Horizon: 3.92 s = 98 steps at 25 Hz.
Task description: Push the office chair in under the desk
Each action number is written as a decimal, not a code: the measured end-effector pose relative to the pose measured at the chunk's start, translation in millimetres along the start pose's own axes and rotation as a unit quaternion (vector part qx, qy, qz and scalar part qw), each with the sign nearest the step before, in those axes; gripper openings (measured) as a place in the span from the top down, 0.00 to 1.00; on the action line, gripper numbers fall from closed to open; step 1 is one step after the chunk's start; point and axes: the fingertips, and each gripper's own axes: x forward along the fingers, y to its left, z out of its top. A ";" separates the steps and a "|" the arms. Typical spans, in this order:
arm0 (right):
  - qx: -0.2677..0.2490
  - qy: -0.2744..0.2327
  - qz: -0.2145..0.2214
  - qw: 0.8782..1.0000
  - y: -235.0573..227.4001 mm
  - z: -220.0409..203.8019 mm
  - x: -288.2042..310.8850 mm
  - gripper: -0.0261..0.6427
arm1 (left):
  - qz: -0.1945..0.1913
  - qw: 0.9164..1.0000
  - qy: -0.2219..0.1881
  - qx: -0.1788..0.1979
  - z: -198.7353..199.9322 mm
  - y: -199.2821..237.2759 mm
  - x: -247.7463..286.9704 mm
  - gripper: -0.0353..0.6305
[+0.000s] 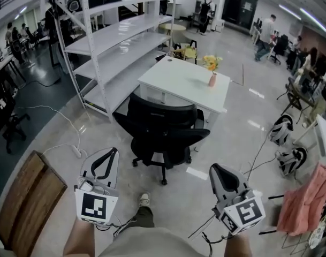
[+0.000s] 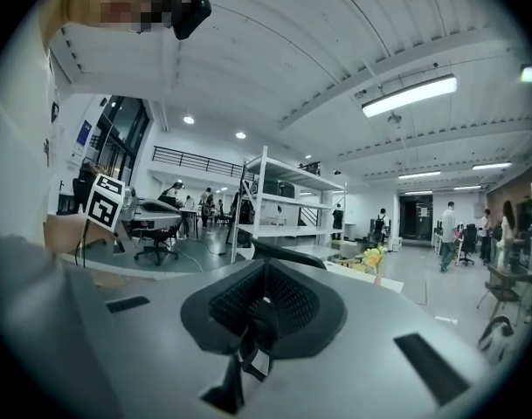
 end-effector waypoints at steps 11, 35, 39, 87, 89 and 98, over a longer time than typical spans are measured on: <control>-0.042 0.084 0.036 0.995 -27.7 -23.2 127.9 0.81 | -0.078 0.993 0.051 0.067 -60.6 35.7 119.1 0.78; -0.127 0.358 0.119 0.917 -69.9 -166.9 265.0 0.62 | -0.363 0.883 0.144 0.260 -223.4 -2.8 250.5 0.59; -0.144 0.386 0.133 0.901 -79.3 -187.6 262.7 0.62 | -0.385 0.867 0.162 0.272 -237.4 -10.1 250.9 0.59; -0.174 0.395 0.170 0.886 -118.7 -214.2 293.0 0.73 | -0.420 0.854 0.172 0.255 -257.7 -3.2 325.9 0.65; -0.170 0.397 0.169 0.886 -125.6 -214.3 299.0 0.73 | -0.421 0.853 0.171 0.259 -258.5 -1.9 336.9 0.65; -0.176 0.387 0.144 0.894 -167.3 -212.5 334.9 0.73 | -0.424 0.851 0.154 0.268 -258.0 5.3 399.3 0.65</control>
